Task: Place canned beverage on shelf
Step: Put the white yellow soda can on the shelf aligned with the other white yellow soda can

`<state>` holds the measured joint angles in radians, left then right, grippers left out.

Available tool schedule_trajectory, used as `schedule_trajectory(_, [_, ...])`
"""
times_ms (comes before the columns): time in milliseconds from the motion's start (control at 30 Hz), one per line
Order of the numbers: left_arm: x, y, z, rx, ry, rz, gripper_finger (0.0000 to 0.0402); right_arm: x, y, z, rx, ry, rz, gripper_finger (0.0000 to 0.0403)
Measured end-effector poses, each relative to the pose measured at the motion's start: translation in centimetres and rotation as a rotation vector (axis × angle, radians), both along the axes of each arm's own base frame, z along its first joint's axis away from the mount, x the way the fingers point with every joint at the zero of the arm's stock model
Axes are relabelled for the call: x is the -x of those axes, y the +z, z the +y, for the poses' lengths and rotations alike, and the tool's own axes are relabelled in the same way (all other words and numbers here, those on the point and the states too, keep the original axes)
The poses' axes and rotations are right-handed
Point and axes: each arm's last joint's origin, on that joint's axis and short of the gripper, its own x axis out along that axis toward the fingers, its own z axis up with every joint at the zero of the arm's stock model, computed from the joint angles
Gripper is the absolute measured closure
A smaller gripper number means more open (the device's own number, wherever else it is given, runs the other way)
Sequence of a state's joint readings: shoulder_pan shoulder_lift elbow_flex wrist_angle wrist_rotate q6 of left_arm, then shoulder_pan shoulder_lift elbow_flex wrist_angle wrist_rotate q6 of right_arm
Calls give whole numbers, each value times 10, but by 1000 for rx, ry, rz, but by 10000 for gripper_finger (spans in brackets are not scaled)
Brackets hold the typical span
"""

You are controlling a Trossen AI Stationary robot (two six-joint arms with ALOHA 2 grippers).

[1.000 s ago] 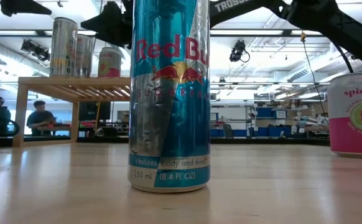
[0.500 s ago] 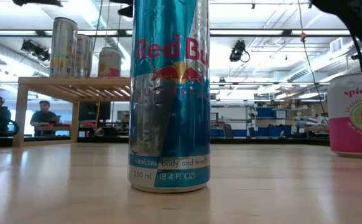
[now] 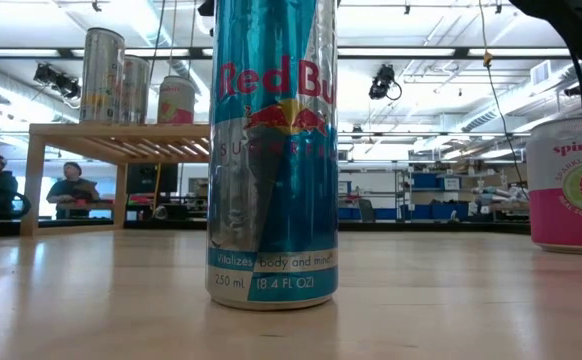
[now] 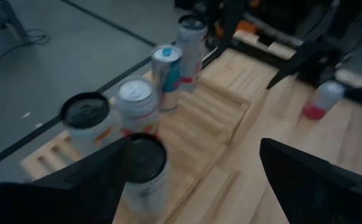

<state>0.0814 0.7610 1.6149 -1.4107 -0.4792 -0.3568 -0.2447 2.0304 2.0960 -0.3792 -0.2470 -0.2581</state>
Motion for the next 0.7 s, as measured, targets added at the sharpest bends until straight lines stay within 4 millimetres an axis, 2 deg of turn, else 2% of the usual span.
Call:
schedule_trajectory(167, [3,9,0,34,41,85,45,1,-3,1,-8,5,28,7])
schedule_trajectory(500, [-28,10,5,10,50,194,45,1,-5,3,-20,16,45,7])
schedule_trajectory(700, [-36,9,12,-5,130,245,45,0,-5,6,-22,25,49,7])
